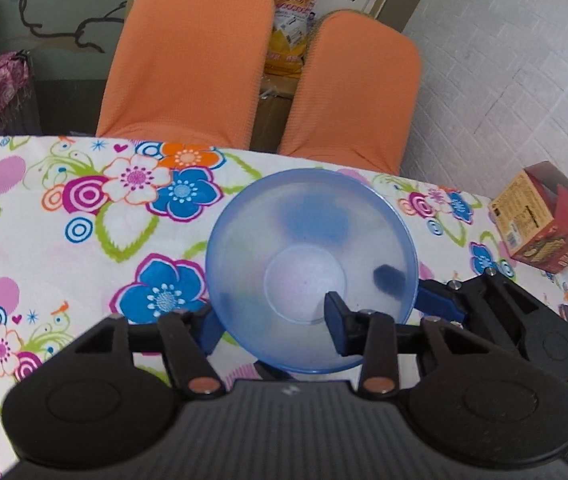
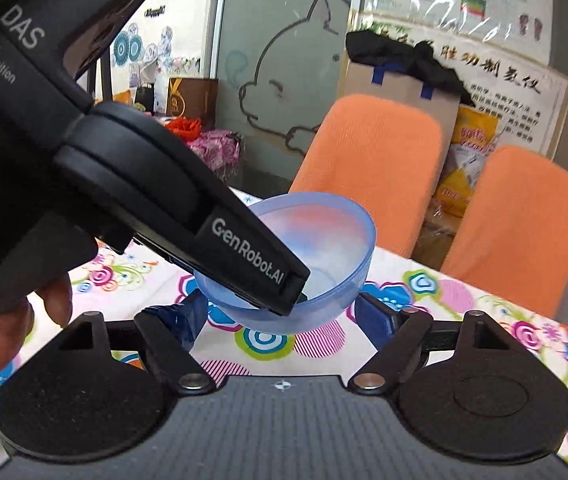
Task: Organize plates and bowls
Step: 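Carry the blue bowl into the white bowl and open both tools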
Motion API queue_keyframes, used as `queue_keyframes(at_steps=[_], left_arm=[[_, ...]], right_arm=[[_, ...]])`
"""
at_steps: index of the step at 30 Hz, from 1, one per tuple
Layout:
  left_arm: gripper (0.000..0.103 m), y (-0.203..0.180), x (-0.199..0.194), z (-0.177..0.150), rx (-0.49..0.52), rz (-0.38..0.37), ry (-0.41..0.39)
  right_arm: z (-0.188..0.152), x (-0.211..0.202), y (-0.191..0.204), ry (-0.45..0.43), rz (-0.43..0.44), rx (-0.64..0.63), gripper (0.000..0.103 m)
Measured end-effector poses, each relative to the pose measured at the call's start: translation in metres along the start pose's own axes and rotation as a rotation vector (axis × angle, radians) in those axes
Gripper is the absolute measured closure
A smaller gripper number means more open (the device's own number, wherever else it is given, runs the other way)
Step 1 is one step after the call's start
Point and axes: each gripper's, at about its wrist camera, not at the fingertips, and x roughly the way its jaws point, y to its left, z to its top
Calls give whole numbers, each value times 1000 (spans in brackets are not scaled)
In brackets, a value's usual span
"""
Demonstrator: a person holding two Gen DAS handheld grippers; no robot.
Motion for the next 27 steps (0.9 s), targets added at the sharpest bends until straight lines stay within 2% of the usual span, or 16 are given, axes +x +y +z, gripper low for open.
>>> queue_keyframes(at_steps=[6,10,14,20,27], left_arm=[[59,-57,-52,-31,24,-65,-23],[56,-105,-73,-75,82,-102,-15],[55,-141,-76,-124,119,-153,33],[55,-175,-65,-186,172,-188,132],[55,-182,-54,-200,212,-129,178]], right_arm=[[-13,-95,5,-17,-28,15,34],[-43,-146,15,10,-74,34,33],[-80,-184,22,48,-118,95,33],[-131,-210,27,75,-157,219,33],[-147,-204,15,54,-112,306,34]])
